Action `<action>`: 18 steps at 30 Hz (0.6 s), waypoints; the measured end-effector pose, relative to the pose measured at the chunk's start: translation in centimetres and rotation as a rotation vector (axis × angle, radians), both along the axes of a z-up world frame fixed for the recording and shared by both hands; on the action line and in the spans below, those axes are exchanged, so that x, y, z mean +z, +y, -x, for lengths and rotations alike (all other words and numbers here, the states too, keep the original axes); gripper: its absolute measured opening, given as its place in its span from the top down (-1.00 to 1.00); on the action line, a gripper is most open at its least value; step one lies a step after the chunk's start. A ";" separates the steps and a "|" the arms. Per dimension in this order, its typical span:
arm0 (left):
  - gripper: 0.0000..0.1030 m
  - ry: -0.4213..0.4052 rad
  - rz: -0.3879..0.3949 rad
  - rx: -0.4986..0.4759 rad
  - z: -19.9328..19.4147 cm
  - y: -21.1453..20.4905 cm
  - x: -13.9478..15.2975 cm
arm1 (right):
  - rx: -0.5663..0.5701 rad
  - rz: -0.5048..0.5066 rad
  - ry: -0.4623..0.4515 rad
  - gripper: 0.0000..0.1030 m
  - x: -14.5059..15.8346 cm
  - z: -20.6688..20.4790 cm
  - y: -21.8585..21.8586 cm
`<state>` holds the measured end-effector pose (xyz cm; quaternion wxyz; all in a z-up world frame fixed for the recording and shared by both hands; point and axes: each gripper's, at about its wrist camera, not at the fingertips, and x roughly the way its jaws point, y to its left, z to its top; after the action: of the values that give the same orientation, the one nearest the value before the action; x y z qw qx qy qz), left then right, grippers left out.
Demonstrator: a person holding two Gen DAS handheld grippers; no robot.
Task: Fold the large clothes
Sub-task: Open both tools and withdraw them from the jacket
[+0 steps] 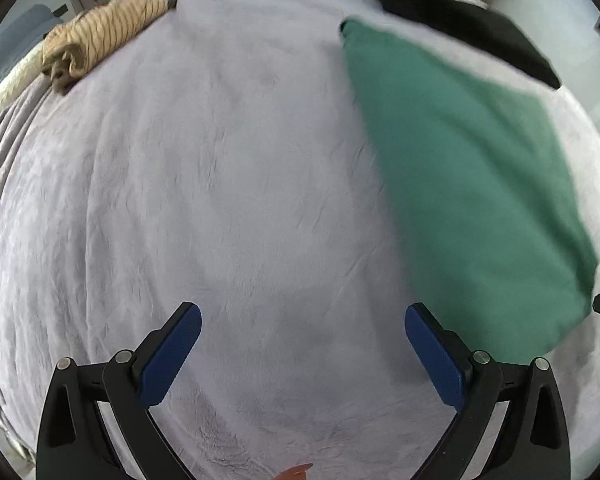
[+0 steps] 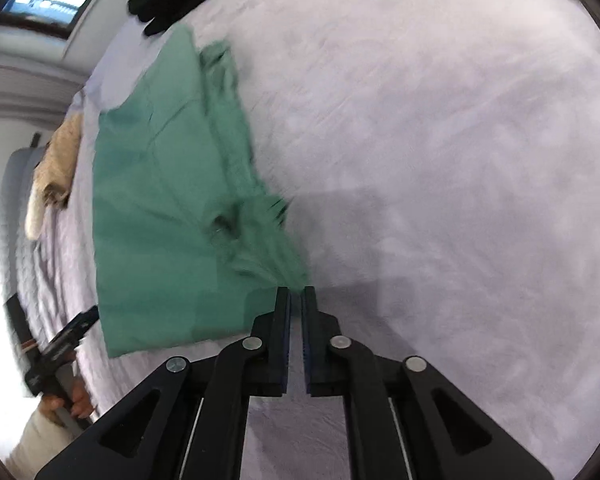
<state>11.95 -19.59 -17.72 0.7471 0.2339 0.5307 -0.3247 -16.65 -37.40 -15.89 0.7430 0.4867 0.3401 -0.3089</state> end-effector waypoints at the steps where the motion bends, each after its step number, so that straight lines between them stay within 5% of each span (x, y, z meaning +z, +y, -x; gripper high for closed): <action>1: -0.98 -0.006 0.015 -0.009 0.1 -0.3 0.5 | -0.013 0.014 -0.023 0.81 0.8 0.7 -0.2; 4: -0.98 -0.009 0.036 -0.033 0.6 -1.7 0.8 | 0.019 0.058 -0.101 0.81 3.5 -0.5 -1.0; 8: -0.98 0.020 0.014 -0.032 1.3 -3.3 -0.8 | 0.131 0.116 -0.092 0.81 4.8 -4.6 -1.6; 13: -0.98 0.018 0.011 -0.012 1.7 -2.7 -1.8 | 0.200 0.134 0.100 0.91 1.4 -9.1 -1.7; 18: -0.98 0.029 -0.007 -0.021 1.9 -3.1 -1.7 | 0.100 0.047 0.029 1.00 -1.0 -7.2 -3.8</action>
<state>10.08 -22.72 -19.38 0.7351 0.2375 0.5401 -0.3339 -9.45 -41.22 -16.88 0.7638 0.4470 0.3673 -0.2863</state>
